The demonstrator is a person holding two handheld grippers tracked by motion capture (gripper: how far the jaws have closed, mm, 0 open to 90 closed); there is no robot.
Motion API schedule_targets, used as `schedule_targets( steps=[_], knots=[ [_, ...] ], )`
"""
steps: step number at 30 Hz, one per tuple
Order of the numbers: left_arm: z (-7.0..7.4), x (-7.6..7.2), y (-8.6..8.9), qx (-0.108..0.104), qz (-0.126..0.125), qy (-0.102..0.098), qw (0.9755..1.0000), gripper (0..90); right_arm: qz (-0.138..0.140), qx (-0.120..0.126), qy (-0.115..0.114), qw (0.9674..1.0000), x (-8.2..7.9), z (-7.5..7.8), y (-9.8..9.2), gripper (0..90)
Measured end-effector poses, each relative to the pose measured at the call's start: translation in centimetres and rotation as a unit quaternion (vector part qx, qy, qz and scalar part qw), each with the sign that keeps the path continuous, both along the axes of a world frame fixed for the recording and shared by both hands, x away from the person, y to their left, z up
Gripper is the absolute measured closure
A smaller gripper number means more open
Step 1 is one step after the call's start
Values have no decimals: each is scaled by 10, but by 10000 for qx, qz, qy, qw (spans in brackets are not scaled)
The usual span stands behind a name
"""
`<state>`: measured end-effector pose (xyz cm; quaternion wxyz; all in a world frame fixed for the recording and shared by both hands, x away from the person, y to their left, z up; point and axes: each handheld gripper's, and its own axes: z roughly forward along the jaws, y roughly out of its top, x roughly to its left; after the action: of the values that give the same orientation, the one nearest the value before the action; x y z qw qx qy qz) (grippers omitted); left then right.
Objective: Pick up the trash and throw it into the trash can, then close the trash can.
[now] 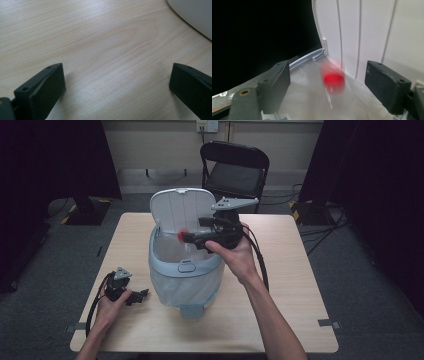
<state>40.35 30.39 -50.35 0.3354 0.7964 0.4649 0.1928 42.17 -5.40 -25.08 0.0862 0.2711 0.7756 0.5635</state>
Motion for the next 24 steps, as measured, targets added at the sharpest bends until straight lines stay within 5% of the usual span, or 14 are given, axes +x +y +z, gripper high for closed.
schedule_targets(
  steps=[15,24],
  knots=[
    [0,0,0,8,-12,-3,10000,0,-509,255,-209,9982,1,5,-36,295],
    [0,0,0,-1,-22,-2,10000,0,-945,32,-153,9954,13,3,-63,267]
  ],
)
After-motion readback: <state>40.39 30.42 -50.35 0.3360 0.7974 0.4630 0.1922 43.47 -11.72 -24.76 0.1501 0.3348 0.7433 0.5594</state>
